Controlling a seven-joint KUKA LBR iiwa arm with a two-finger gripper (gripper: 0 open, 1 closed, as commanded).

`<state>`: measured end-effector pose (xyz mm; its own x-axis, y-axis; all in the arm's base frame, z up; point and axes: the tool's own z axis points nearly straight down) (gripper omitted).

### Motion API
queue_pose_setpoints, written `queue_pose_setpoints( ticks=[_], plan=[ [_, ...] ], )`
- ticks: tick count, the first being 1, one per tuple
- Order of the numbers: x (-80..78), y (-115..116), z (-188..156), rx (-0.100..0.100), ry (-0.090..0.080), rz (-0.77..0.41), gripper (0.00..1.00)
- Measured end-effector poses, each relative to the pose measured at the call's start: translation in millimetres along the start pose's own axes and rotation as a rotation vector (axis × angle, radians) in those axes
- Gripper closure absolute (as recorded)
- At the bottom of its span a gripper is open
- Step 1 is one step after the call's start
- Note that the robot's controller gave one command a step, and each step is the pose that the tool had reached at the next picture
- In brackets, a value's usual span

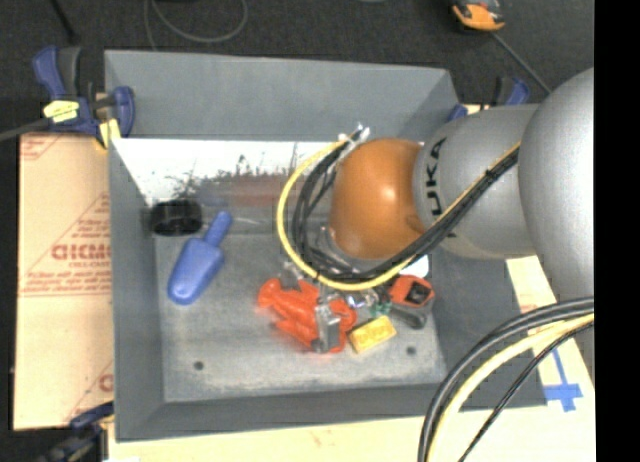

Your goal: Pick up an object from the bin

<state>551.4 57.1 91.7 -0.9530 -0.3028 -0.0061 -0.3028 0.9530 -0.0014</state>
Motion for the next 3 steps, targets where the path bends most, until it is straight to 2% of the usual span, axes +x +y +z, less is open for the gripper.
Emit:
queue_pose_setpoints(
  ticks=[1,2,3],
  plan=[
    [-37.4,-22,19,-0.001,0.003,0.016,1.0],
    [-37.4,-22,19,-0.001,0.003,0.015,1.0],
    [-44.6,-34,-127,0.001,0.0,-0.01,1.0]
  ],
)
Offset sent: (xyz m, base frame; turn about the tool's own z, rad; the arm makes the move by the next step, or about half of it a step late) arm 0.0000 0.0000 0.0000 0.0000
